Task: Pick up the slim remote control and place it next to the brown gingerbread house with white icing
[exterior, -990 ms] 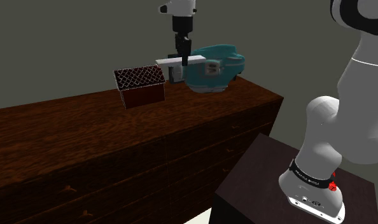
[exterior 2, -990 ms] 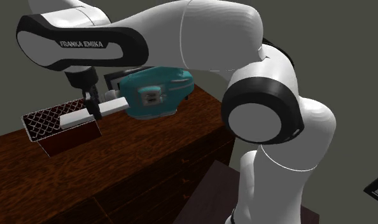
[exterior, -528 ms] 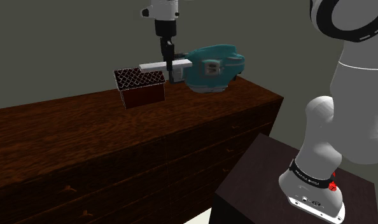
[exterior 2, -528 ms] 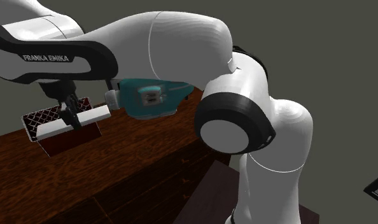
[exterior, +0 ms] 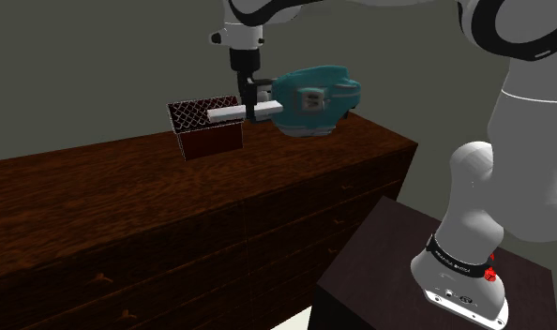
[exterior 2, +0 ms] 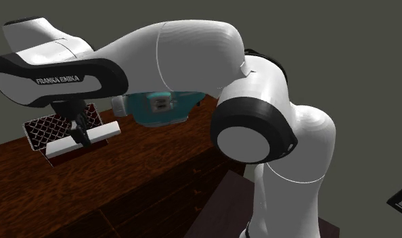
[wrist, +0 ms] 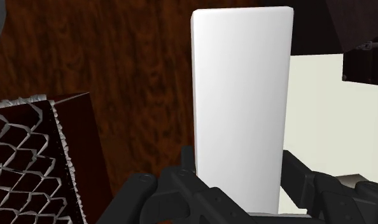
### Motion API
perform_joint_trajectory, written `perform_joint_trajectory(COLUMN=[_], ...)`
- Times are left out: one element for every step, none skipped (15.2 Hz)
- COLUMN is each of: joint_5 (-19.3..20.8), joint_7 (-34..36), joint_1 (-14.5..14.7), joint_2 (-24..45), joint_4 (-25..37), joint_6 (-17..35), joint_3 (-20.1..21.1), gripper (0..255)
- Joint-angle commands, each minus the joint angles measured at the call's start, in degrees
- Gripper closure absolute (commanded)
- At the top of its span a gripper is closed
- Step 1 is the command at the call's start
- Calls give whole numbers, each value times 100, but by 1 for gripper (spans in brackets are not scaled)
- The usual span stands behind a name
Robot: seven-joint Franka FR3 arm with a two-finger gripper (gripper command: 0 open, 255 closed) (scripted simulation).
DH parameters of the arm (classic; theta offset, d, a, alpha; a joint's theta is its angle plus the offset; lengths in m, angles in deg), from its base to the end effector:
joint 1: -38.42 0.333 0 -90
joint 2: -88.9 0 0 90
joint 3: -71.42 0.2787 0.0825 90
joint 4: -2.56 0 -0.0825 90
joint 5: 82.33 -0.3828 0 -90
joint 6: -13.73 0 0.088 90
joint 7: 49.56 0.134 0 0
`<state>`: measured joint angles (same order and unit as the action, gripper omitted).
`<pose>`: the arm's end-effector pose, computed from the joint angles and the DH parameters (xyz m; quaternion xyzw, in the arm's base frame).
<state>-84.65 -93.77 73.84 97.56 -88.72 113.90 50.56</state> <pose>0.5788 0.1659 0.4832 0.8720 0.4895 0.0050 0.0084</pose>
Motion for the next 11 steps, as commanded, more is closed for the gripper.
perform_joint_trajectory(joint_5=[-4,-4,-4,-6,-7,-10,-12,-16,-20,-24,-29], joint_7=[-2,-2,-2,-2,-3,-4,-5,-7,-9,-12,-15], joint_1=[3,5,7,8,10,11,12,12,13,13,13], joint_2=[7,5,6,7,10,15,21,28,36,46,57], joint_4=[-160,-239,-316,-391,-464,-535,-605,-674,-740,-805,-869], joint_6=[171,249,326,402,478,554,629,704,779,853,927], joint_3=[2,4,5,6,8,9,10,11,13,14,15], gripper=[255,255,255,255,255,255,255,255,255,255,255])
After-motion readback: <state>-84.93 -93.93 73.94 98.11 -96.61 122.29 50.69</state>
